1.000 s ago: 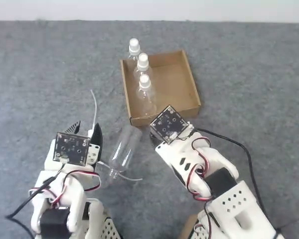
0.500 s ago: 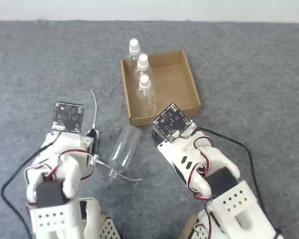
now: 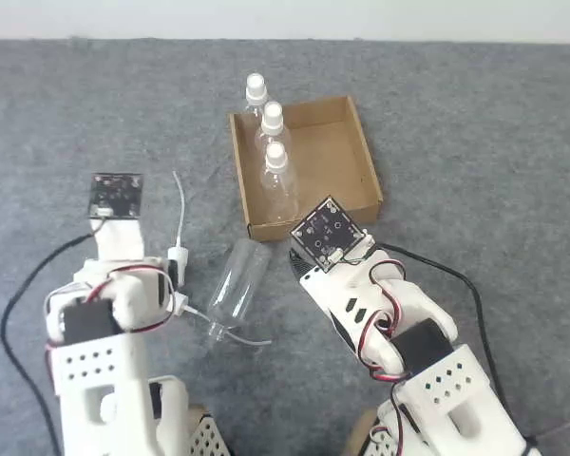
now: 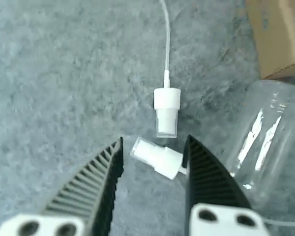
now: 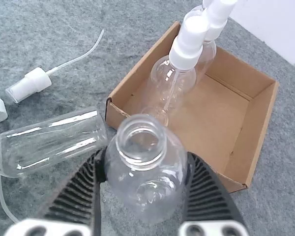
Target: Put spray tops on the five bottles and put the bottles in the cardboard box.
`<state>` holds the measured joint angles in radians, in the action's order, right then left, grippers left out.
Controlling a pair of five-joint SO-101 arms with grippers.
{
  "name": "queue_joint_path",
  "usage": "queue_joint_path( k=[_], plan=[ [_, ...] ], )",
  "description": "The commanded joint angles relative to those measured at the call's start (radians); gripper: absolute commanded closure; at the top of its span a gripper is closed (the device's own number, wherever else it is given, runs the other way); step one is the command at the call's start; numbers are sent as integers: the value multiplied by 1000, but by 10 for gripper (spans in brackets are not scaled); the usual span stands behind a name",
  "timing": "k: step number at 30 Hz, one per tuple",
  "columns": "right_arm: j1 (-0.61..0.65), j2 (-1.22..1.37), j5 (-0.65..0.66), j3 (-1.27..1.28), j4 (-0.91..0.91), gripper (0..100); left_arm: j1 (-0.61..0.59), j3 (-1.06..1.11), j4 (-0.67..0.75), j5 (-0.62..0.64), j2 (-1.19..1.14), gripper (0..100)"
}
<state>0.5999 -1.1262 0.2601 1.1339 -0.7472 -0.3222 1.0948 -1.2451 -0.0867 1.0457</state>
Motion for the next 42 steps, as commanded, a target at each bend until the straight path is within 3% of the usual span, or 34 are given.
queue_joint_path(
  k=[1, 7, 15, 24, 30, 38, 42],
  plan=[
    [-10, -28, -9, -12, 24, 961, -12, -59, 11, 60, -87, 811],
    [-10, -28, -9, -12, 24, 961, -11, -104, 15, 55, -196, 811],
    [-10, -30, -9, -12, 24, 961, -11, -151, 9, -61, -374, 815],
    [-10, -31, -9, -12, 24, 961, -8, -148, 9, 199, -522, 815],
    [-10, -31, -8, -12, 24, 961, -11, -148, 21, 307, -606, 813],
    [-10, -31, -8, -12, 22, 961, -12, -147, 219, 486, -781, 812],
    [-10, -31, -8, -12, 22, 961, -9, -170, 253, 512, -845, 815]
  ],
)
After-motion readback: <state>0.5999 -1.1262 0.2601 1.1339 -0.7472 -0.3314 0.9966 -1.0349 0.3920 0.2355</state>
